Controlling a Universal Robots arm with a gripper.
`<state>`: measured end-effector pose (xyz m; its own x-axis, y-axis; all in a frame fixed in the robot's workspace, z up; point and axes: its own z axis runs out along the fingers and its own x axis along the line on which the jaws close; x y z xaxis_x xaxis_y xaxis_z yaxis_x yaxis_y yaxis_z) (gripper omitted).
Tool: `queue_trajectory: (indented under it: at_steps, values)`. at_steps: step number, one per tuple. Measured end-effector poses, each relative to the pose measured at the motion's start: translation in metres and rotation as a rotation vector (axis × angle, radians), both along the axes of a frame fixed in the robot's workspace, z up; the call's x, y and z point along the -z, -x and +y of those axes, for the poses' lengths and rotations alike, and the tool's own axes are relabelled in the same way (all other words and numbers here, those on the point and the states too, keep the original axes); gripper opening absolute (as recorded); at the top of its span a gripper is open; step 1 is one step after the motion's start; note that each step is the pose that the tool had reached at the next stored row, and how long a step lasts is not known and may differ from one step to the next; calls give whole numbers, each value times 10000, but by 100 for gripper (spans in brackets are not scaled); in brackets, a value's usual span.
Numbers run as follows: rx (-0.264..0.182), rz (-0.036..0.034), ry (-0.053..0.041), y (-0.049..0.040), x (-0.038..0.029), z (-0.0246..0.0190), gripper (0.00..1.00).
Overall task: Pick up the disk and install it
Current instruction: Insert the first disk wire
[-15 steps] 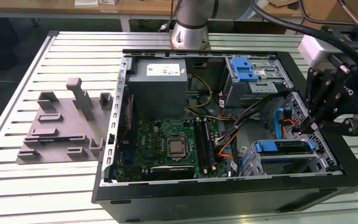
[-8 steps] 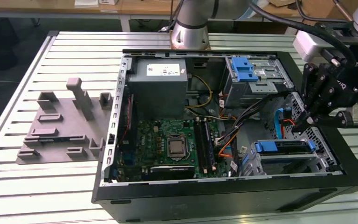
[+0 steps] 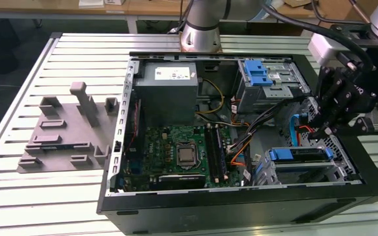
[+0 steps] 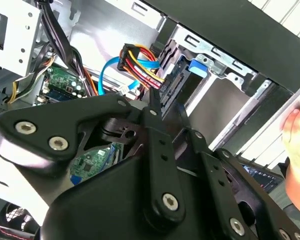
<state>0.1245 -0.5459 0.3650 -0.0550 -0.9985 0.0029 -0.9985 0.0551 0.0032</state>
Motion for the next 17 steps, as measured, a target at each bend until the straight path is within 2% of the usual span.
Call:
queue_trajectory:
  at_steps: [3, 14, 15, 16, 17]
  values:
    - [26, 0, -3, 0, 25, 12, 30]
    - [48, -23, 1, 0, 119, 13, 30]
    - [48, -23, 1, 0, 123, 13, 28]
    - [48, -23, 1, 0, 126, 13, 22]
    - [48, -23, 1, 0, 127, 13, 22]
